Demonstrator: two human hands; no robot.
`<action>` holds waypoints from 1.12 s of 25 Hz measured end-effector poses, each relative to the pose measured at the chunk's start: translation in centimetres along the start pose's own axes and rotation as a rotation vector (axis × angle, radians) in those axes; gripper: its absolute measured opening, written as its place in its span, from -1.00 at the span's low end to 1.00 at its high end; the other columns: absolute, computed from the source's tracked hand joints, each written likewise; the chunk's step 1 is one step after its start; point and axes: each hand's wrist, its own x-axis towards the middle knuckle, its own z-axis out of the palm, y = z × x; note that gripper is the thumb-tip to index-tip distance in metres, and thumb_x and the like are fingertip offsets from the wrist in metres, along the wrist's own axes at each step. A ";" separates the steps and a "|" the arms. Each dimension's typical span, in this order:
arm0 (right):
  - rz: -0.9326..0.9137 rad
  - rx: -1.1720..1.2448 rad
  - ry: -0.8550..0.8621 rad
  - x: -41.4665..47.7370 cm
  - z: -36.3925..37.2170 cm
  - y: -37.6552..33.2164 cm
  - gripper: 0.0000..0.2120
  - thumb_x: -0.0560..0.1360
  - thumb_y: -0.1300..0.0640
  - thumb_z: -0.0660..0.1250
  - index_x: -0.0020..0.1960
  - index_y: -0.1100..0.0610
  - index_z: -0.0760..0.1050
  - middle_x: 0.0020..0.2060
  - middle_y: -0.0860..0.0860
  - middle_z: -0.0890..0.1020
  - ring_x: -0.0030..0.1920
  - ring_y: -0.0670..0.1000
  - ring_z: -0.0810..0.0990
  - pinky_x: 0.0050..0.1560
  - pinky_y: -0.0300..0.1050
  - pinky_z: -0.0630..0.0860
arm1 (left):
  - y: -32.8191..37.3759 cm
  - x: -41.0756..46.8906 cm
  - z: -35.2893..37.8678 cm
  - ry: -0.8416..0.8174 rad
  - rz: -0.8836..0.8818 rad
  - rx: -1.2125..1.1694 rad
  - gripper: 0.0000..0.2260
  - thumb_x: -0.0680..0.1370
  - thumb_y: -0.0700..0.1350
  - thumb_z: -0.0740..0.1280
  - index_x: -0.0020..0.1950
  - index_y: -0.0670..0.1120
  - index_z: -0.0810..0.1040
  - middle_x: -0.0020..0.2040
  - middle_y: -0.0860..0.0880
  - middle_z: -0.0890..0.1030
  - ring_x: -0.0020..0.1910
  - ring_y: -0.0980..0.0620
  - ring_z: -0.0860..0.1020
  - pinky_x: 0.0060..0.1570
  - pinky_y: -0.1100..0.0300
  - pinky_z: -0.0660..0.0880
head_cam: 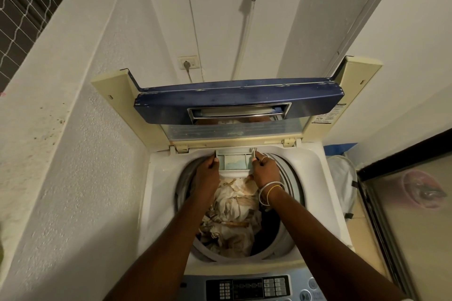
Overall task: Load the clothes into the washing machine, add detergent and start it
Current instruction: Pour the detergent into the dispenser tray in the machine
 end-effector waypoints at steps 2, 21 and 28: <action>-0.018 -0.068 0.028 0.0 0.2 0.1 -0.79 0.61 0.13 0.24 0.13 0.13 0.61 -0.19 0.06 0.67 -0.23 0.09 0.68 -0.11 0.07 0.67 | 0.1 0.1 -0.1 0.010 0.000 0.028 -0.66 0.68 0.05 0.16 0.44 0.06 0.47 0.22 0.04 0.56 0.10 -0.04 0.57 0.22 -0.12 0.55; -0.064 -0.154 0.042 -0.5 0.1 -0.4 -0.71 0.62 0.10 0.23 0.28 0.09 0.57 -0.05 0.12 0.68 -0.07 0.13 0.66 0.05 0.09 0.62 | -0.5 -0.3 0.7 0.121 0.056 0.028 -0.66 0.67 0.05 0.19 0.42 0.01 0.50 0.28 -0.08 0.61 0.17 -0.12 0.60 0.23 -0.15 0.54; -0.050 -0.139 0.038 -0.2 0.0 -0.3 -0.73 0.62 0.11 0.23 0.24 0.14 0.60 -0.02 0.16 0.69 -0.01 0.19 0.66 0.11 0.07 0.59 | -0.7 -0.6 0.9 0.134 0.046 0.048 -0.63 0.67 0.08 0.18 0.41 -0.04 0.51 0.25 -0.09 0.62 0.17 -0.09 0.59 0.25 -0.11 0.53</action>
